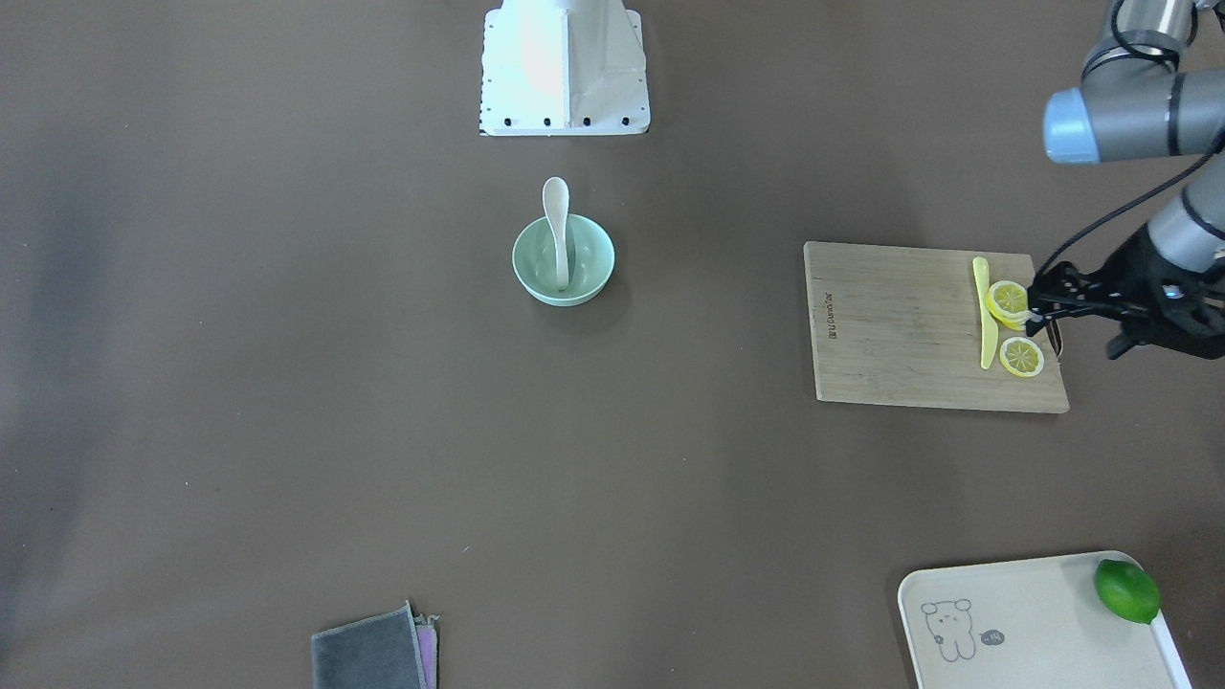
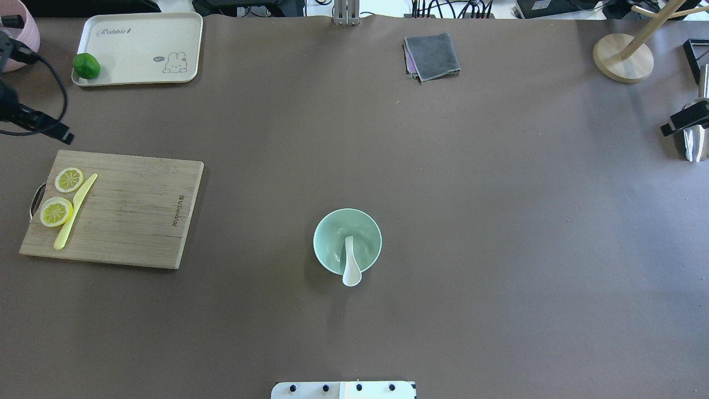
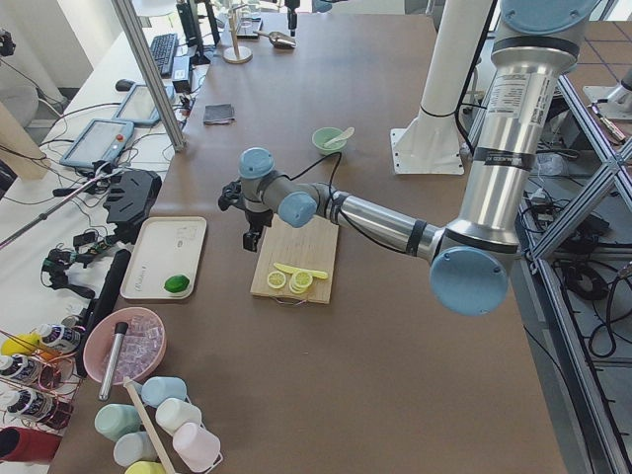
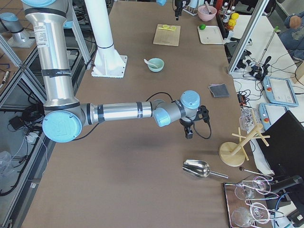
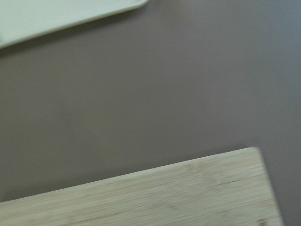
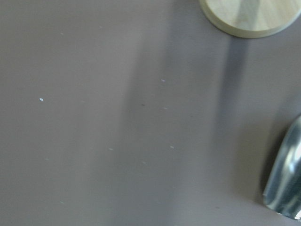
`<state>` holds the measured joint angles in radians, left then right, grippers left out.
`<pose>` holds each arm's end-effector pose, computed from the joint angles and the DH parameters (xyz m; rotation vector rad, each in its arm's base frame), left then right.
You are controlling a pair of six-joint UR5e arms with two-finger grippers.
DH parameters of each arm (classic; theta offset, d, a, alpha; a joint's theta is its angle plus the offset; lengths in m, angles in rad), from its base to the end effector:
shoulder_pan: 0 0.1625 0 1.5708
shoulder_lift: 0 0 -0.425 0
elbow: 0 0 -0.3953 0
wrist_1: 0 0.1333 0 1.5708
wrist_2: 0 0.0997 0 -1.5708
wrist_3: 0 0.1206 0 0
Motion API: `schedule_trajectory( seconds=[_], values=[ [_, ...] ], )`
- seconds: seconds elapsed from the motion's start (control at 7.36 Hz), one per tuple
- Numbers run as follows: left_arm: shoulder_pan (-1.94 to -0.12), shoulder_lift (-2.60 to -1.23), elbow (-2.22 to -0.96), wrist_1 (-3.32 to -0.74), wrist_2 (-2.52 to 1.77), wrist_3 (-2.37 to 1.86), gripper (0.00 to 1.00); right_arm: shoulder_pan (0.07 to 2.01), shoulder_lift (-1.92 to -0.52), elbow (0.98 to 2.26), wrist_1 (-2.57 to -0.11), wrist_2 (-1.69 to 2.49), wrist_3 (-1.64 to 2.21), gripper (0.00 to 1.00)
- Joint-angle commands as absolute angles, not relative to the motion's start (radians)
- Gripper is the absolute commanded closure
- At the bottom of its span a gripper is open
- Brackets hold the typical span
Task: Place spoon in bowl
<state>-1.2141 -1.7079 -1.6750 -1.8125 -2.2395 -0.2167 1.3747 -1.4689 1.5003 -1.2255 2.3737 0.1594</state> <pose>0.1456 -0.5585 0.5265 0.2611 0.7622 0.2938 -0.0638 -0.5602 0.6141 0.2104 -0.8441 -0.1855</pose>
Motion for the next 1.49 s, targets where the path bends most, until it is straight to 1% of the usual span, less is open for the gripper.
schedule_trajectory(
  seconds=[0.0,0.14,0.41,0.81,1.09,1.36],
  values=[
    [-1.407,-1.632,-1.671,-1.747,-2.278,0.001,0.02,1.492,-1.514,1.444,-1.226,2.375,-0.039,0.0],
    [-1.44,-1.626,-1.667,-1.734,-2.284,0.046,0.02,1.534,-1.532,1.447,-1.241,2.376,-0.07,0.0],
    [-1.454,-1.599,-1.68,-1.686,-2.287,0.071,0.02,1.621,-1.525,1.459,-1.366,2.367,-0.205,0.0],
    [-1.456,-1.548,-1.707,-1.695,-2.28,0.057,0.02,1.614,-1.511,1.477,-1.376,2.355,-0.213,0.0],
    [-1.456,-1.548,-1.723,-1.698,-2.286,0.058,0.02,1.605,-1.509,1.474,-1.376,2.355,-0.204,0.0],
    [-1.453,-1.557,-1.686,-1.695,-2.275,0.069,0.02,1.598,-1.5,1.474,-1.374,2.353,-0.204,0.0]
  ],
)
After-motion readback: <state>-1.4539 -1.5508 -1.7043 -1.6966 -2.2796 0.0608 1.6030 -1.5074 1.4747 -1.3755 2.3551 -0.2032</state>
